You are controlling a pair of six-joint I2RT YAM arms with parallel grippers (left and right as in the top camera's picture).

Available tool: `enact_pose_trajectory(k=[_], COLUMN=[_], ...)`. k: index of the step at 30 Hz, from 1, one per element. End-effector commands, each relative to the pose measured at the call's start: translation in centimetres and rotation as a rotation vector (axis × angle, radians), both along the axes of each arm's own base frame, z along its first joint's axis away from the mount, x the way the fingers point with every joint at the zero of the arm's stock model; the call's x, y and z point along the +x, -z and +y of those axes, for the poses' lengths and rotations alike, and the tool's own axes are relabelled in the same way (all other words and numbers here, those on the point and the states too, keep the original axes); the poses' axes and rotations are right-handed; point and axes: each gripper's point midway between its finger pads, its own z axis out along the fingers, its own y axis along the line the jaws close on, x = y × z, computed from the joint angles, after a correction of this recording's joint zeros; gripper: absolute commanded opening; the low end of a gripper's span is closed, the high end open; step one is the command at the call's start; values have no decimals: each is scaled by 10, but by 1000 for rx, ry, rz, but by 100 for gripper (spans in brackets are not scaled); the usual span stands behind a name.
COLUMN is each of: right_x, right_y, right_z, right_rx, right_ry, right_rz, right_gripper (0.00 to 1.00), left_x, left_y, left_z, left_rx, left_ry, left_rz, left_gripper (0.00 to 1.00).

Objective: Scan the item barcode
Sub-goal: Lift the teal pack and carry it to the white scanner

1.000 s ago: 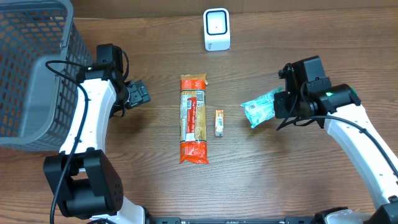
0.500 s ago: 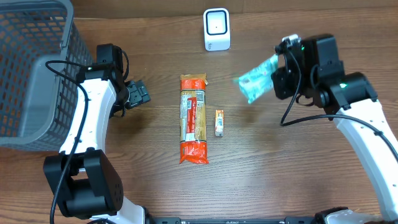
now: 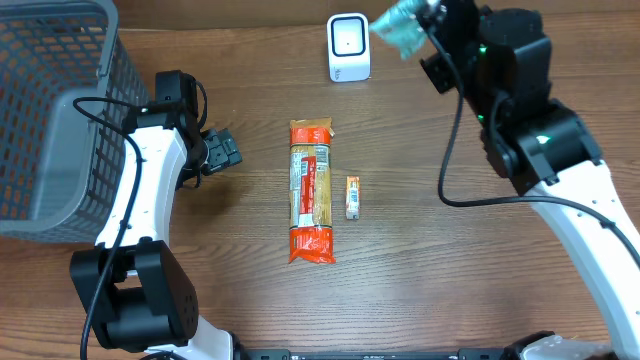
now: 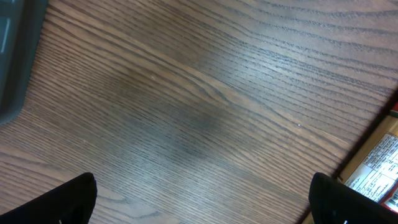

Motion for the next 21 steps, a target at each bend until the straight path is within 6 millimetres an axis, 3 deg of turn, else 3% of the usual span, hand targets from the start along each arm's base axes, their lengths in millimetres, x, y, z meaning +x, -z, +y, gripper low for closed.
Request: enact_pose_trajectory(k=[1, 7, 14, 21], right_x=[26, 63, 97, 124], right_y=[2, 10, 63, 90], right_z=[1, 22, 56, 78], right_rx=[-204, -237, -306, -367], right_ry=[61, 117, 100, 158], right_rz=[-88, -206, -230, -395], right_gripper=[3, 3, 3, 4], left_x=[2, 2, 2, 2], left_y=[-3, -3, -3, -3], left_z=[1, 1, 1, 1], left_rx=[12, 12, 12, 12], left_ry=[12, 12, 12, 12], left_rz=[-9, -9, -9, -9], left_gripper=[100, 100, 100, 100])
